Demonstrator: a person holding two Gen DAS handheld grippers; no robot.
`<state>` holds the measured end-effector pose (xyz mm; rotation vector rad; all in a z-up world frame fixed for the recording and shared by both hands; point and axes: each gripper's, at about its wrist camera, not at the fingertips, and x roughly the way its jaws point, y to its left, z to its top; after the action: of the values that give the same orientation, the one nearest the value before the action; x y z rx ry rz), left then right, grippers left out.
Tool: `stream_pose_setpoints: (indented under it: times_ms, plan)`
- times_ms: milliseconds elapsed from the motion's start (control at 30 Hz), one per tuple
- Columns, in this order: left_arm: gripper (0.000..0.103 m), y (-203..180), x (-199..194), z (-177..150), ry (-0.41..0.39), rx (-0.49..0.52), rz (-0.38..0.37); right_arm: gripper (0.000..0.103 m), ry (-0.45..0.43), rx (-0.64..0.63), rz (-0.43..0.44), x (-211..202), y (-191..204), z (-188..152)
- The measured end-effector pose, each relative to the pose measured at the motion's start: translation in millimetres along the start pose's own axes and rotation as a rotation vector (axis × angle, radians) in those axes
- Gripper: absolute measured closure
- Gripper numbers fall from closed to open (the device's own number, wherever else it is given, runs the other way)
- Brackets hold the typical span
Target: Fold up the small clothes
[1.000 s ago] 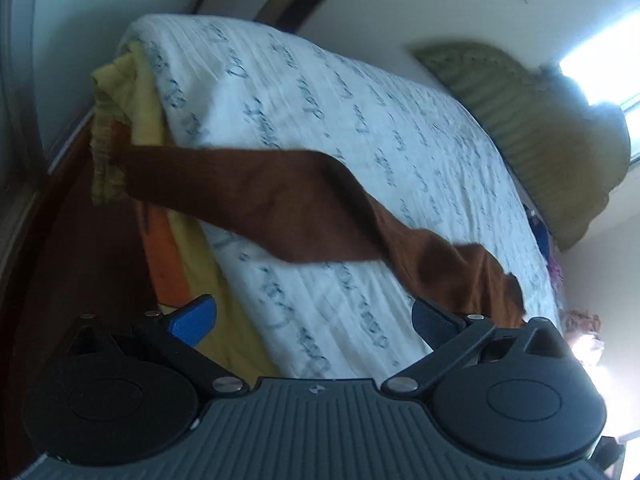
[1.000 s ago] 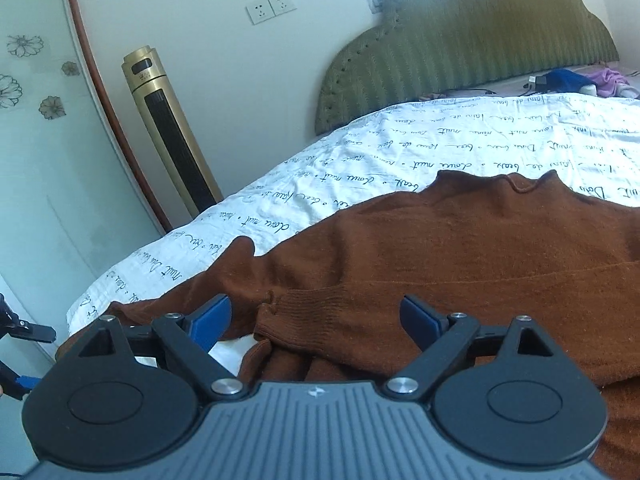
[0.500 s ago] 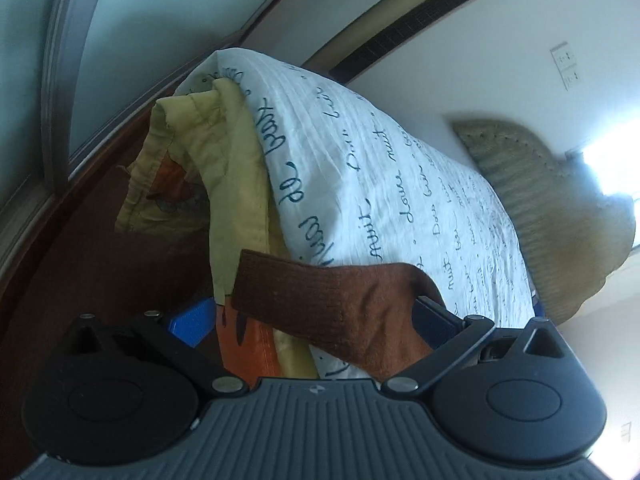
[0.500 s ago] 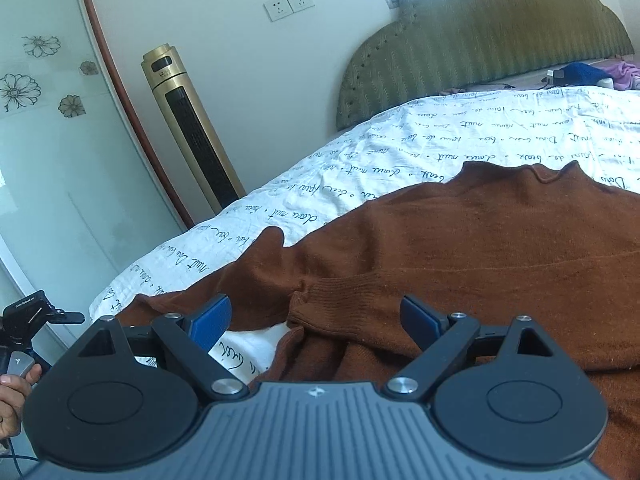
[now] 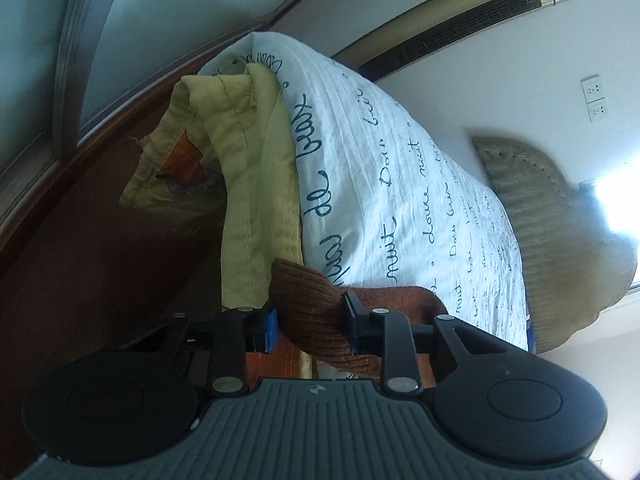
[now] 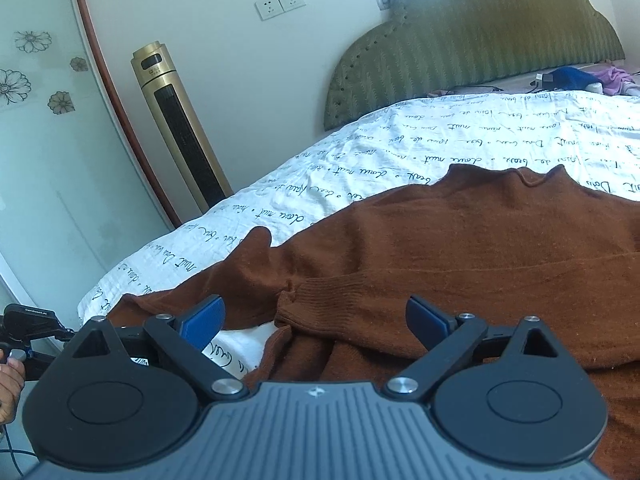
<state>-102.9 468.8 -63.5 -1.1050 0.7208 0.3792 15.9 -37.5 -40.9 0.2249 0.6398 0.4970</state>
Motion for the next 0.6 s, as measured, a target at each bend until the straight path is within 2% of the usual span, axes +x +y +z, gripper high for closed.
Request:
stream_pose_setpoints:
  times_ms: [100, 333, 400, 500, 567, 600]
  plan:
    - [0.086, -16, -10, -4, -0.064, 0.11, 0.051, 0.005, 0.003, 0.005, -0.003, 1, -1, 1]
    - [0.087, -69, -42, -29, -0.286, 0.443, 0.214, 0.005, -0.003, 0.005, -0.019, -4, -1, 2]
    - [0.087, -80, -51, -34, -0.325, 0.502, 0.219, 0.005, -0.006, 0.016, -0.02, -6, -4, 2]
    - [0.087, -105, -60, -42, -0.389, 0.603, 0.186, 0.005, -0.01, 0.025, -0.026, -8, -8, 3]
    - [0.087, -129, -58, -47, -0.463, 0.723, 0.21, 0.005, -0.009, 0.033, -0.036, -9, -11, 5]
    - [0.087, -143, -57, -50, -0.507, 0.798, 0.199, 0.005, -0.01, 0.035, -0.039, -10, -12, 6]
